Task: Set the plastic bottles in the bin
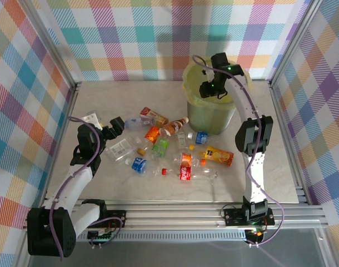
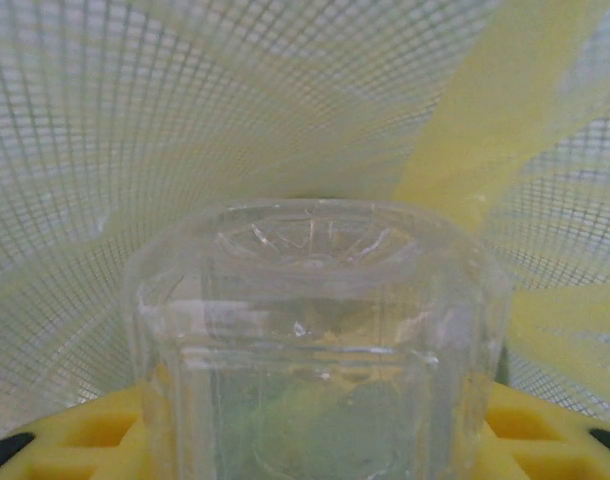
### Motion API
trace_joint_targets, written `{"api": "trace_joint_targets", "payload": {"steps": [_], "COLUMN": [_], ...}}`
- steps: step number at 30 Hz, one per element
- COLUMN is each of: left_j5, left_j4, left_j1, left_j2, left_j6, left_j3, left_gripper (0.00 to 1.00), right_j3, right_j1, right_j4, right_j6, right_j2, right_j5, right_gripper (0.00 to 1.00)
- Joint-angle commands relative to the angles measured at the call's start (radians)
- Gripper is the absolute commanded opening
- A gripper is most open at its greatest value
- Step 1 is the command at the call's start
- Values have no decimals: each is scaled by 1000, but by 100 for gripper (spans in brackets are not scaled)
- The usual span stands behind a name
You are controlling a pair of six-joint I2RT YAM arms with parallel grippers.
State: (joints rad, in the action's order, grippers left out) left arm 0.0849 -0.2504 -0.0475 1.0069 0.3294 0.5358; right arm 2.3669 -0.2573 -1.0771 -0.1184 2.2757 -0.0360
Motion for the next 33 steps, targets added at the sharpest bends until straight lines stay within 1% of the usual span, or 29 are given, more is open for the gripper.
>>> {"api": "trace_joint_targets", "payload": {"steps": [1, 8, 11, 16, 24, 26, 33], "left_j5": [-16, -30, -33, -42, -59, -57, -61], "left_j4": [8, 20, 25, 37, 77, 87, 108], "left_j1": [1, 1, 1, 1, 0, 1, 1], "left_j2": [4, -2, -3, -3, -27, -33, -45], "left_j6": [8, 3, 7, 17, 28, 31, 39], "left_j3": [27, 25, 24, 27, 32, 31, 36], "left_gripper": [100, 100, 100, 100, 100, 100, 100], "right_j3": [6, -51, -64, -64, -44, -33, 10], "right_j1": [1, 1, 0, 1, 3, 3, 2], "right_j4": [-41, -30, -14, -2, -2, -7, -31], "right_j6": [-38, -45, -43, -35, -28, -25, -2], "right_j2": [22, 29, 32, 50, 46, 39, -24], "right_j5": [12, -1, -13, -24, -30, -32, -41], "right_gripper": [32, 38, 42, 54, 80, 85, 93]}}
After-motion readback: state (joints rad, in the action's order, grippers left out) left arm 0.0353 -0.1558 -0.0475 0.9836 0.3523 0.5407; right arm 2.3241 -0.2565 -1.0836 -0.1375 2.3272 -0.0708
